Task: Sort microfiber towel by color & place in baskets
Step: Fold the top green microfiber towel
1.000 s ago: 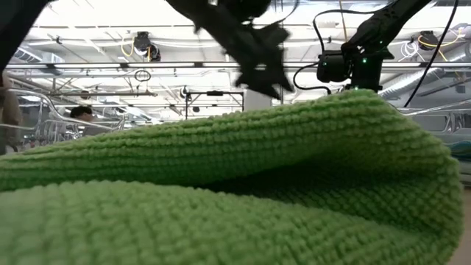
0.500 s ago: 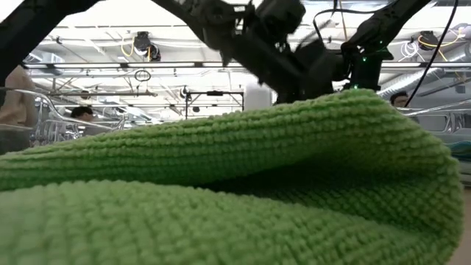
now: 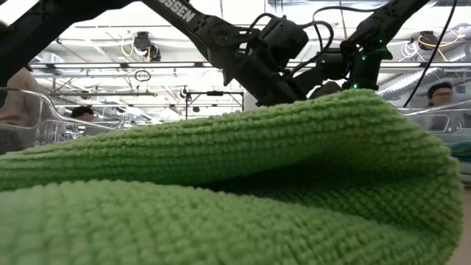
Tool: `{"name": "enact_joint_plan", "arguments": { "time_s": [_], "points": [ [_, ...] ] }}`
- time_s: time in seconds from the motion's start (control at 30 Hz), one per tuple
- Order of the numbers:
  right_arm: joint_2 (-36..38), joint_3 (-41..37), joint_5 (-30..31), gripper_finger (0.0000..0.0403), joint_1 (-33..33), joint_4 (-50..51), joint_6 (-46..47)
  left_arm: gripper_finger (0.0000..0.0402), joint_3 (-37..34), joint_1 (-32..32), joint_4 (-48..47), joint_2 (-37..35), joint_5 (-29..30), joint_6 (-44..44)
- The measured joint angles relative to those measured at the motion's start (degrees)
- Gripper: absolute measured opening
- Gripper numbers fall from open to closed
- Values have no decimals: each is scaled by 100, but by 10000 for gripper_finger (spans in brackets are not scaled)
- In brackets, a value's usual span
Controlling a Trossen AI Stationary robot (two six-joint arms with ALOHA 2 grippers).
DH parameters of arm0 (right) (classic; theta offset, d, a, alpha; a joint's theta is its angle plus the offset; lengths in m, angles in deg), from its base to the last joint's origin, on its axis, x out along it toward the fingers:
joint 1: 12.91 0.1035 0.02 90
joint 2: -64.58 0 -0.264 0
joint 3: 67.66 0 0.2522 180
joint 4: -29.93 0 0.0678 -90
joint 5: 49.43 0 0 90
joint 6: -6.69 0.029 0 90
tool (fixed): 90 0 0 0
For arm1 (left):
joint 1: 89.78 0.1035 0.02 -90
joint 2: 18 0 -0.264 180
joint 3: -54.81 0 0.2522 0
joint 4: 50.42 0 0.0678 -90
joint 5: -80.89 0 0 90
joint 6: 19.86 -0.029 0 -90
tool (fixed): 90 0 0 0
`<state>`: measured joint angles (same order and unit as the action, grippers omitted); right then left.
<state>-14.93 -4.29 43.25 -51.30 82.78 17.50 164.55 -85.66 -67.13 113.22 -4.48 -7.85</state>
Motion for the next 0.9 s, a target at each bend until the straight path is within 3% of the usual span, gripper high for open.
{"name": "enact_joint_plan", "arguments": {
  "time_s": [0.07,0.23,0.33,0.53,0.7,0.9],
  "points": [
    [0,0,0,0,41,0,0,22,0,4,-12,-2,-120,60],
    [0,0,0,0,140,-2,0,4,-2,5,666,4,37,-302],
    [0,0,0,0,191,8,2,5,13,53,1174,130,119,-245],
    [0,0,0,0,338,66,70,4,-7,171,1260,560,65,261],
    [0,0,4,0,402,83,140,3,-4,160,1566,876,-307,174],
    [1,0,-10,0,403,212,221,17,24,61,1274,973,-215,-31]
  ]
}}
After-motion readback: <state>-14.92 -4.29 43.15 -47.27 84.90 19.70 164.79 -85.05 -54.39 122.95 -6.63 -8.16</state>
